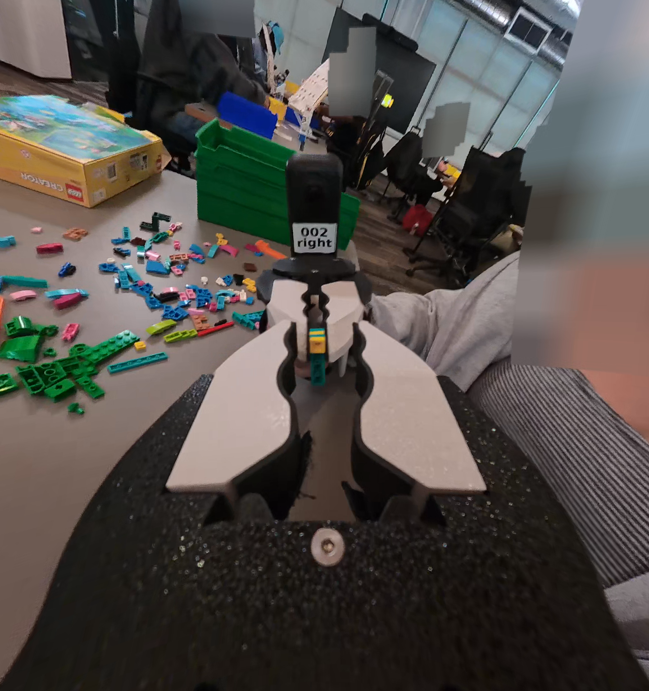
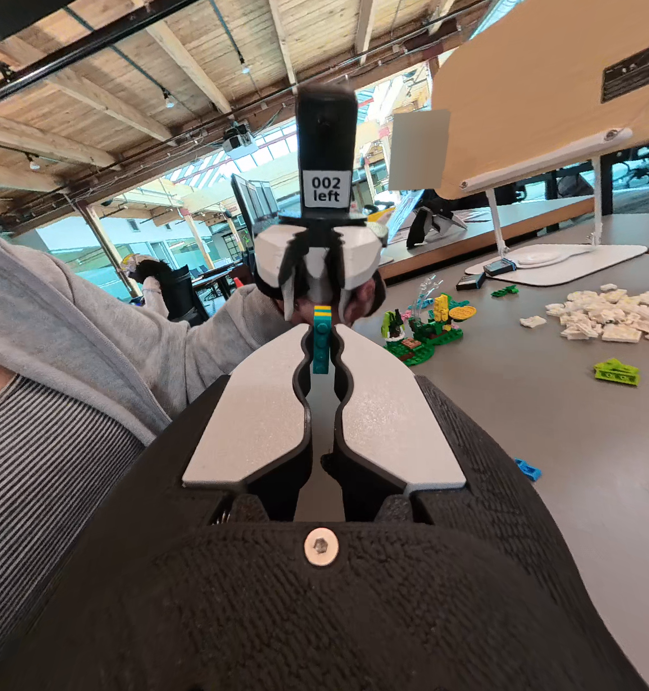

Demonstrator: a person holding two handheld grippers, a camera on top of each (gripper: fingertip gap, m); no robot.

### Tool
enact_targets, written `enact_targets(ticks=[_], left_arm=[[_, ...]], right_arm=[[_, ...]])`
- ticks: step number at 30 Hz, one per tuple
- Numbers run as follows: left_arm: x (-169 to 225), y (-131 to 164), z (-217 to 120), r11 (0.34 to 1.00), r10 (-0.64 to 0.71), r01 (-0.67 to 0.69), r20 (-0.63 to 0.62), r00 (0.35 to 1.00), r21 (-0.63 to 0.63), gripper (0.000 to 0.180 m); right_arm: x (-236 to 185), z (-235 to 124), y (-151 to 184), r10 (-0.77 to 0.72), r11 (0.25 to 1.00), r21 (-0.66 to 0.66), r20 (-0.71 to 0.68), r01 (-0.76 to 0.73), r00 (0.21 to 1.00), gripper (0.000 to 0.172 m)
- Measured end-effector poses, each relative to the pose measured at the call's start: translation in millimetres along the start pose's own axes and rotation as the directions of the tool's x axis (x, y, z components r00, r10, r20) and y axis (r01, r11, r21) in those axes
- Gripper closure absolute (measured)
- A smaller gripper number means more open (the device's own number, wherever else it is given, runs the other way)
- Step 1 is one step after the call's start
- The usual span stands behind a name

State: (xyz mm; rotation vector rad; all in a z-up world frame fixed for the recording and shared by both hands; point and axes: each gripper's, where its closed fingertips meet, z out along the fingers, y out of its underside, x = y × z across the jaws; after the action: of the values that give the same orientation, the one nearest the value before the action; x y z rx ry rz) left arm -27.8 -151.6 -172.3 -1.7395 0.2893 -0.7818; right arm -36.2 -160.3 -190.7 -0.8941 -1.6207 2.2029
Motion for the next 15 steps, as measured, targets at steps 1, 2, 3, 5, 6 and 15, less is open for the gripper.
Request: enact_targets(ticks=[1, 2, 3, 5, 6, 15], left_arm=[[-2, 5, 0, 1.000, 0.007, -0.007, 0.015, 1.000, -0.019, 0.153], [-2, 9, 1, 0.999, 0.012, -0.011, 0.025, 1.000, -0.037, 0.153], [-2, 12, 2, 0.999, 0.013, -0.011, 0.025, 1.000, -0.048, 0.155], [1, 14, 3, 0.999, 0.021, -0.020, 0.020, 1.000, -0.044, 0.164], [1, 13, 3, 0.999, 0.029, -0.029, 0.023, 0.999, -0.033, 0.173], [40, 9, -1, 0.996, -0.062, 0.079, -0.275, 0.960, 0.050, 0.174]], right_arm=[[-2, 0, -1, -0.004, 1.000, 0.004, 0.008, 0.004, 1.000, 0.165], [-3, 1, -1, -0.006, 1.000, 0.006, 0.013, 0.006, 1.000, 0.165], [-5, 1, -1, -0.011, 1.000, 0.006, 0.017, 0.011, 1.000, 0.165], [-7, 1, -1, -0.028, 1.000, 0.002, 0.022, 0.028, 0.999, 0.166], [-7, 1, -1, -0.041, 0.999, -0.003, 0.018, 0.041, 0.999, 0.166], [-39, 0, 2, 0.034, 0.999, -0.032, 0.243, -0.027, 0.969, 0.165]])
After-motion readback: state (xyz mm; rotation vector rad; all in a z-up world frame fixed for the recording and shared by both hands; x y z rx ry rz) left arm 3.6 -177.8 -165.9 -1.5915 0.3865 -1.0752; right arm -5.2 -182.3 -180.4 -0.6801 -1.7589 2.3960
